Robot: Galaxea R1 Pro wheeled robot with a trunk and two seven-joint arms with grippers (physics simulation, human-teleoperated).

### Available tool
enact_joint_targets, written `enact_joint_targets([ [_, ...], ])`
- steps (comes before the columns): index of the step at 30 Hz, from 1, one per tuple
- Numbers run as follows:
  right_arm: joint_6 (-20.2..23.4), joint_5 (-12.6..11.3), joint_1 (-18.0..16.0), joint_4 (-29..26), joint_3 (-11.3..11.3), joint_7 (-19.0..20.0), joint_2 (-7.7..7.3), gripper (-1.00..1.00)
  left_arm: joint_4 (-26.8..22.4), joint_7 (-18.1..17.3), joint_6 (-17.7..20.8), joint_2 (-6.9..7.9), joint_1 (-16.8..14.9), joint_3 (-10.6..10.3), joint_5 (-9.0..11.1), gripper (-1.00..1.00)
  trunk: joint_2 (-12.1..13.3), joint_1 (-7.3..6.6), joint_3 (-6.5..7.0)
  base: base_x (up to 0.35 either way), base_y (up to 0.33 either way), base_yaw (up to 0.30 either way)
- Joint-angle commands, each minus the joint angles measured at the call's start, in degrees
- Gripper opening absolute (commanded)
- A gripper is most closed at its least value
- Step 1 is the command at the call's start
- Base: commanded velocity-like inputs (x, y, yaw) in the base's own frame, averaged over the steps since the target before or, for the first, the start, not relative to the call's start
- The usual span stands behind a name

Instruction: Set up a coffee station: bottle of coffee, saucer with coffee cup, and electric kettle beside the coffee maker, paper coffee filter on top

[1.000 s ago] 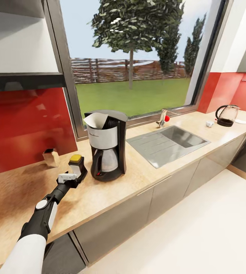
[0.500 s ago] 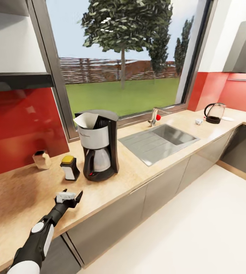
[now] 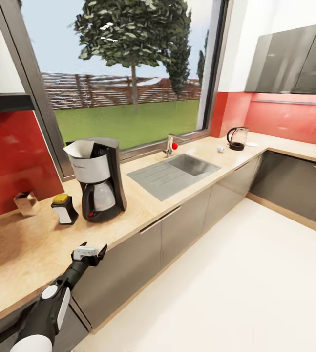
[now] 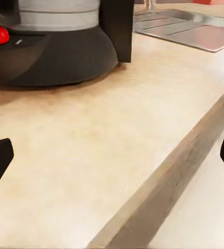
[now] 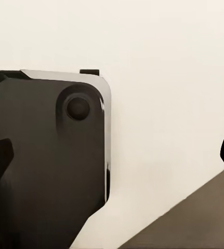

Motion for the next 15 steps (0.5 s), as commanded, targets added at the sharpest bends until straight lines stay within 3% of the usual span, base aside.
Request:
enact_joint_targets([
  [1,-0.20,0.01,-0.06,0.06,-0.02,-0.02,0.00,1.00,-0.03,-0.55,-0.36,-0.16,-0.10,0.38,-0.57,1.00,-0.12,0.01,-0.12,-0.149,-0.085,-0.244],
  [2,-0.20,0.01,-0.06,0.06,-0.01,-0.03,0.00,1.00,-0.02,-0.71,-0.38,-0.28,-0.12,0.30,-0.53,1.00,-0.12,0.01,-0.12,-0.095,-0.055,-0.240],
  [5,-0.20,0.01,-0.06,0.08,0.00,-0.03,0.00,1.00,-0.05,-0.72,-0.41,-2.11,-0.24,-2.59,-0.58,1.00,-0.12,0.01,-0.12,-0.035,-0.020,-0.231],
  [7,-0.20,0.01,-0.06,0.11,-0.01,-0.04,0.00,1.00,-0.03,-0.50,-0.35,-3.05,-0.27,-5.01,-0.61,1.00,-0.12,0.01,-0.12,-0.013,-0.007,-0.227],
  [8,-0.20,0.01,-0.06,0.11,-0.02,-0.05,0.00,1.00,-0.02,-0.33,-0.28,-3.62,-0.29,-7.42,-0.59,1.00,-0.12,0.01,-0.12,-0.007,-0.004,-0.225],
  [11,-0.20,0.01,-0.06,0.10,-0.02,-0.06,0.00,1.00,0.39,-0.21,-0.19,-4.10,-0.25,-10.52,-0.51,1.00,-0.12,0.01,-0.12,-0.004,-0.002,-0.223],
  [15,-0.20,0.01,-0.06,0.12,0.03,-0.04,0.00,1.00,0.90,-0.21,-0.31,-5.52,0.16,-12.48,-0.49,1.00,-0.12,0.01,-0.12,-0.001,-0.001,-0.216],
])
